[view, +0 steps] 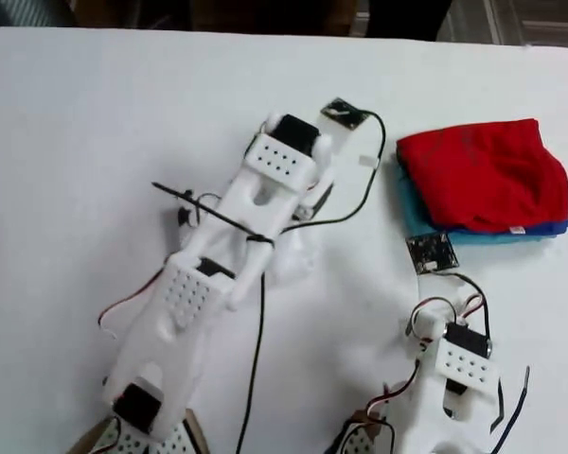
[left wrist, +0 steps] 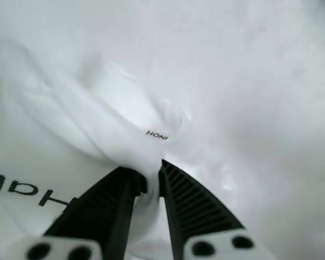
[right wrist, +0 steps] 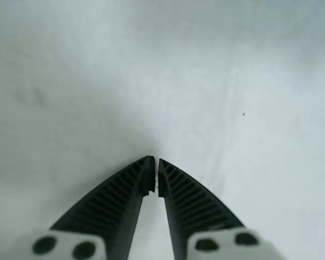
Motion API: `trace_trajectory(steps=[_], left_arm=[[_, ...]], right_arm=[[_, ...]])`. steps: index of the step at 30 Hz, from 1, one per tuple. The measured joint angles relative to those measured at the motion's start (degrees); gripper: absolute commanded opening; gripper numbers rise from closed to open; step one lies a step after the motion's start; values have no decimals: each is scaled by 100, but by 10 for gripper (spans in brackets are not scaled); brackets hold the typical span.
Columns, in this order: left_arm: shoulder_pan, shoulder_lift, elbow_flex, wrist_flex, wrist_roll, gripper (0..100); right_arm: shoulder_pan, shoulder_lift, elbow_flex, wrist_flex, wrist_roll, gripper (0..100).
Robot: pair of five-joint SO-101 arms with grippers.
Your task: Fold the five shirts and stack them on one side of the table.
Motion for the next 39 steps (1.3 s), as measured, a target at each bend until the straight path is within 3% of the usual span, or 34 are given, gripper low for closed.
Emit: trace_trajectory(steps=[4, 10, 16, 20, 25, 28, 31, 39], left_arm=[[9, 9, -167, 0, 0, 33], [9, 9, -167, 0, -9, 214], [9, -167, -202, 0, -18, 185], [-9, -1090, 70, 0, -70, 185], [-167, -2453, 1099, 0, -281, 176], [-352, -3068, 1899, 0, -457, 30], [-747, -3262, 2752, -79, -492, 33], [-1609, -3262, 5125, -1978, -492, 28]], right_arm=[[0, 0, 0, 0, 0, 20], [0, 0, 0, 0, 0, 20], [0, 0, 0, 0, 0, 20], [0, 0, 0, 0, 0, 20], [0, 0, 0, 0, 0, 20], [0, 0, 0, 0, 0, 20], [0, 0, 0, 0, 0, 20], [0, 0, 9, 0, 0, 20]])
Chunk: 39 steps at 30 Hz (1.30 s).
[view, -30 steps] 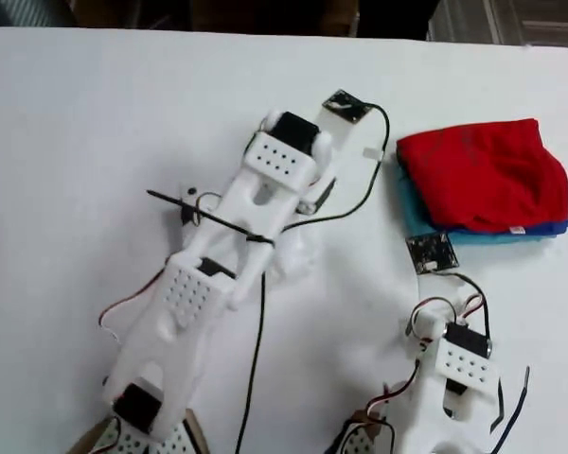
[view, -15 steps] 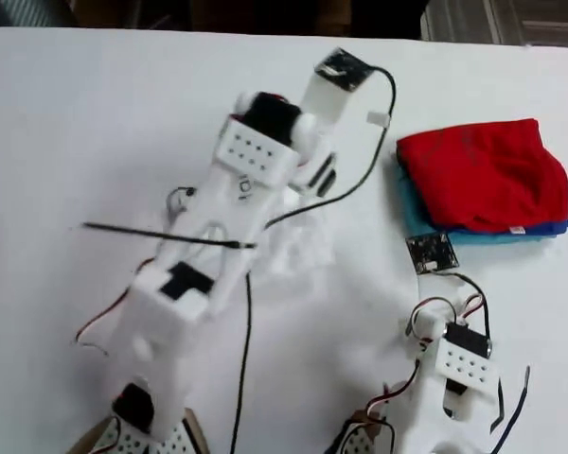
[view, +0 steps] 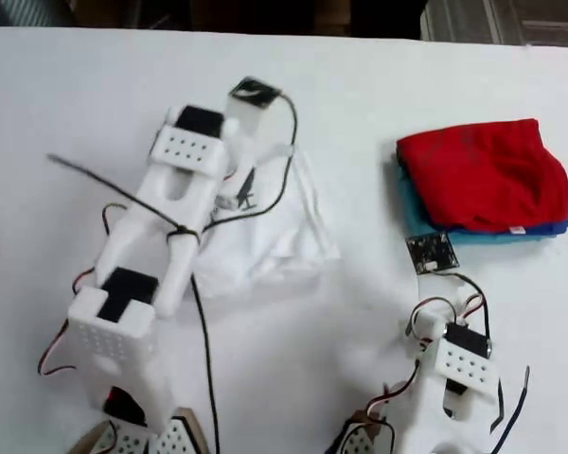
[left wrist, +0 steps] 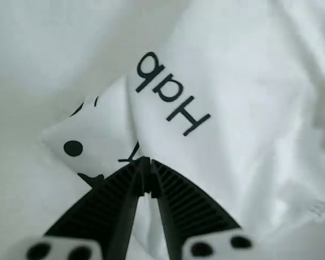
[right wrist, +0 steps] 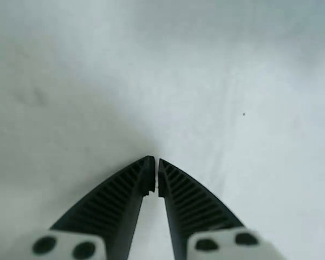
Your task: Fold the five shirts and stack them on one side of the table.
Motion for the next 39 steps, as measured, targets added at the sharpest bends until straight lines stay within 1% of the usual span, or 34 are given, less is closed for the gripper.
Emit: trace_trajectory(steps=[3, 9, 13, 17, 18, 20, 23, 25, 28, 30, 33, 39], left_arm=[[-229, 0, 554, -545, -18, 28], [-835, 0, 1213, -1231, -9, 28], [-905, 0, 1679, -1653, -18, 28], [-905, -44, 1758, -1697, -18, 28], [-905, -105, 1758, -1626, -18, 28], [-923, -237, 1626, -1407, -18, 28], [-958, -457, 1301, -1046, -9, 28], [-1037, -563, 1108, -826, -9, 28], [-1240, -598, 993, -730, -9, 28], [-1398, -598, 993, -730, -9, 28], [-1389, -580, 993, -844, 0, 28], [-1407, -123, 1020, -1213, -9, 28]], right_arm=[[0, 0, 0, 0, 0, 20], [0, 0, 0, 0, 0, 20], [0, 0, 0, 0, 0, 20], [0, 0, -88, 35, -9, 20], [0, 0, -246, 185, -53, 20], [-114, 0, -800, 624, -413, 20], [-651, 0, -1881, 1336, -1143, 20], [-1319, 0, -2462, 1644, -1521, 20], [-2532, 211, -3095, 1855, -1899, 20], [-3262, 492, -3358, 1864, -2004, 20], [-3982, 1099, -3675, 1767, -2048, 20], [-4747, 2629, -4695, 1697, -2048, 20]])
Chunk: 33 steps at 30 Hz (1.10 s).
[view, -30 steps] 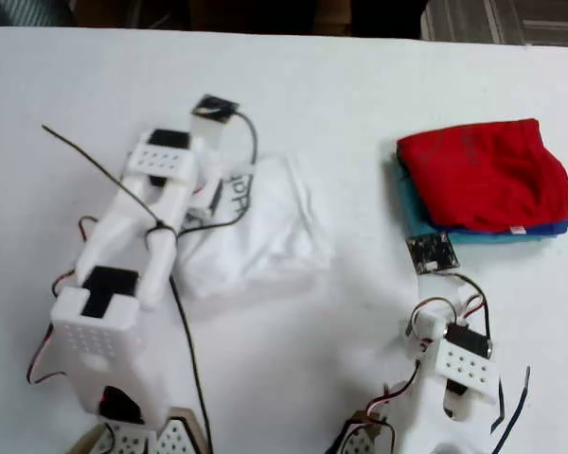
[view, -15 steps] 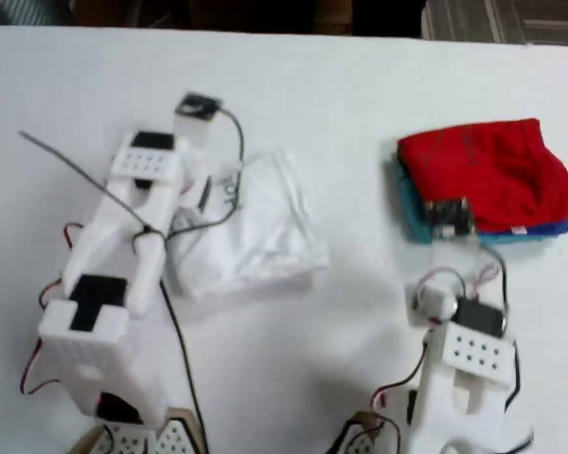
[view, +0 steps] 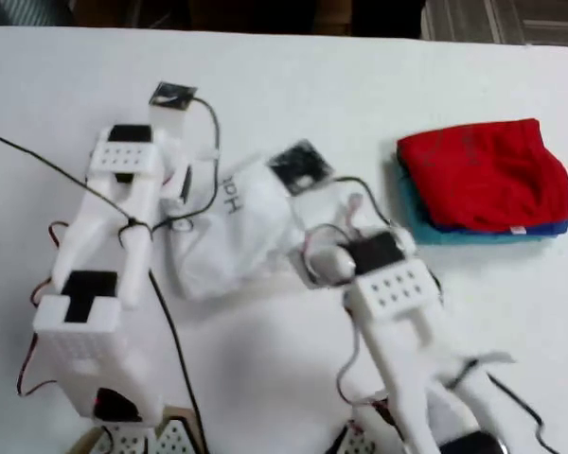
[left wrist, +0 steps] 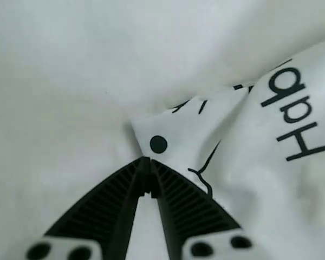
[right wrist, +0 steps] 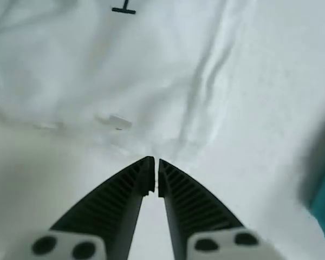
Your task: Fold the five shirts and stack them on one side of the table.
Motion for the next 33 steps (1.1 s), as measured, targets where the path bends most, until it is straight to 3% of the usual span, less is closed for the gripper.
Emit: trace_trajectory(steps=[7, 15, 24, 33], left_arm=[[35, 299, 0, -132, 0, 28], [35, 545, 0, -132, 0, 27], [35, 615, -26, -114, 0, 27], [35, 615, -1301, 1143, 0, 27]], right_arm=[[-220, 1697, -1099, 369, 0, 20], [149, 2725, -862, 325, 0, 20], [510, 2769, -835, 343, 202, 20], [598, 1679, -1688, 941, 202, 20]])
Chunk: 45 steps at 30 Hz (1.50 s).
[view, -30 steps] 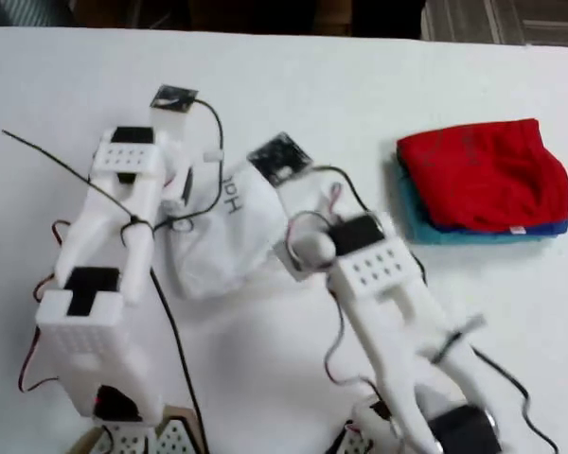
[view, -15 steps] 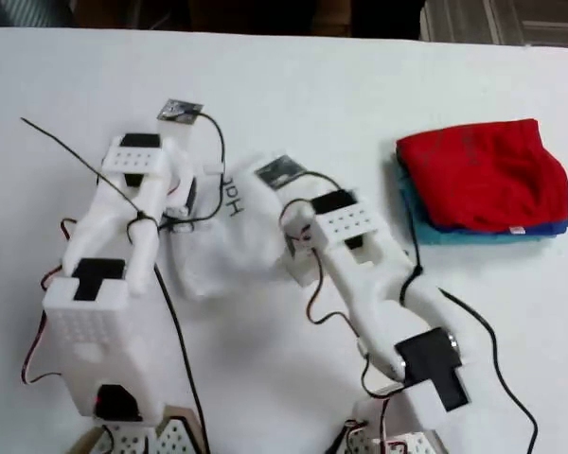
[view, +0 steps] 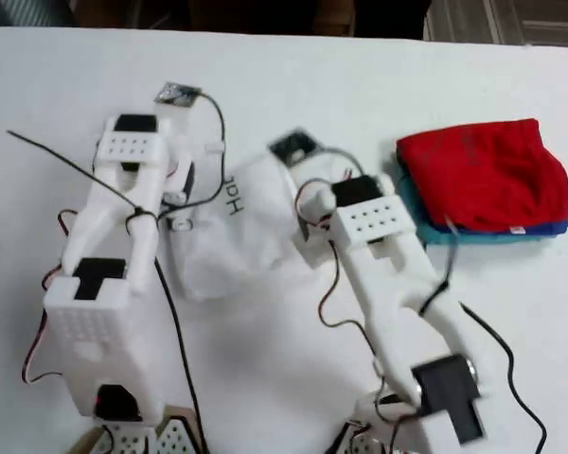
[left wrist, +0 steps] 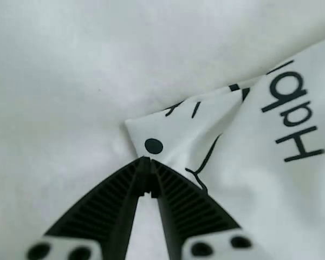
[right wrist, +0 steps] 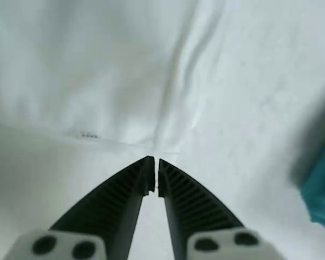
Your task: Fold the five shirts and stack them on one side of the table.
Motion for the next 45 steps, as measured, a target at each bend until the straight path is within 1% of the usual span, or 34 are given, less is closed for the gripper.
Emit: trace_trajectory(steps=[6, 11, 14, 18, 20, 24, 28, 31, 35, 40, 45], left_arm=[[9, 0, -1090, 1222, 9, 27], [9, -9, -1741, 1908, 9, 27], [9, -325, -1618, 1987, 9, 27], [9, -1538, -659, 1969, 9, 27], [9, -2321, 141, 1688, 9, 27], [9, -3974, 2233, 651, 9, 27], [176, -5169, 4009, -220, -387, 27], [246, -5459, 4519, -571, -554, 27], [554, -5442, 5073, -888, -888, 27], [642, -5354, 5732, -1284, -941, 27], [659, -5389, 6286, -1512, -941, 27]], right_arm=[[35, -18, -1046, 9, 0, 20], [79, 949, -2180, 9, 0, 20], [79, 1697, -2980, 62, -141, 20], [70, 2681, -4132, 273, -378, 20], [79, 3156, -4677, 404, -475, 20], [70, 4062, -5626, 686, -607, 20], [-9, 4949, -6268, 791, -826, 20], [-62, 5468, -6673, 923, -905, 20], [-149, 5864, -7244, 1231, -932, 20], [-202, 6101, -7859, 1433, -932, 20], [-193, 6303, -7974, 1459, -932, 20]])
